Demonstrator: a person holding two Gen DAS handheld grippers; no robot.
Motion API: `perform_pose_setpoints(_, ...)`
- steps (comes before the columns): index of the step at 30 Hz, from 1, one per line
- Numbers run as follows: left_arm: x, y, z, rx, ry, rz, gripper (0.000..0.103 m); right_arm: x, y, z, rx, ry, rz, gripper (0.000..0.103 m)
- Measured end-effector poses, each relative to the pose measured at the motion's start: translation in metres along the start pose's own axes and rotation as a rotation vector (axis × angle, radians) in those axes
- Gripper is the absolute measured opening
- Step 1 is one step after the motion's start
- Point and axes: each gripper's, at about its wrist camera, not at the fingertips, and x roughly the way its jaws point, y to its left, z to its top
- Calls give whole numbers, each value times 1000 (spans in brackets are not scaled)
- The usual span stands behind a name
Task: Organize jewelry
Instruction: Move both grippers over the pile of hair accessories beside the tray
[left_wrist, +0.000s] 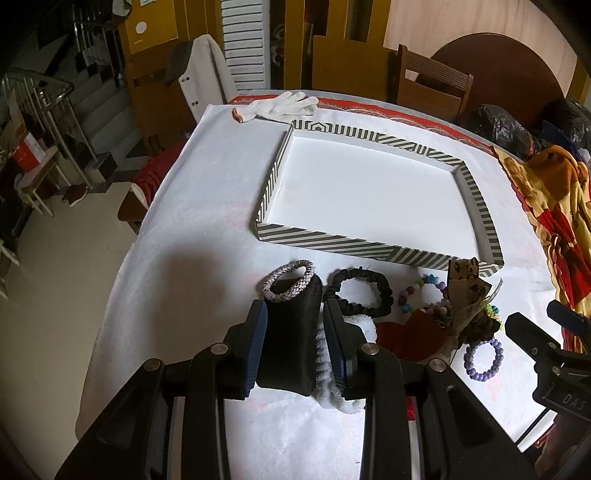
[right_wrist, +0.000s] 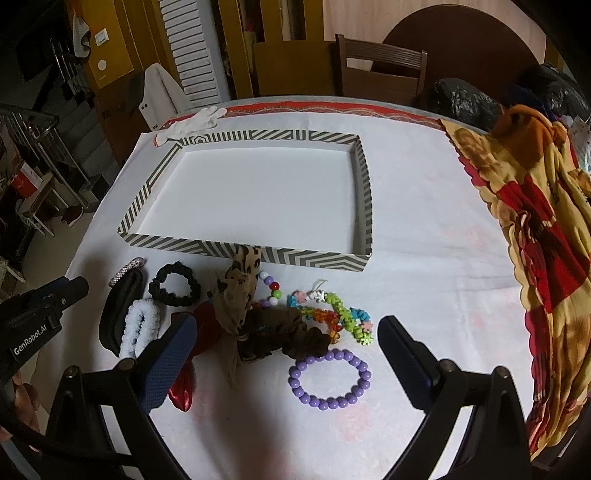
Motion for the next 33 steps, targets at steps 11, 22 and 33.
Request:
perform_pose_setpoints(11, 1, 0, 0, -2, 4, 1, 23, 2, 1, 0, -10, 9, 0, 100)
perform_pose_setpoints(22, 3, 14, 2, -33, 29, -14, 23, 4, -4, -2, -11, 18, -7, 100)
perform_pose_setpoints(33, 8, 52, 10, -140, 71, -55, 23, 7, -24, -2, 19, 37, -1, 100)
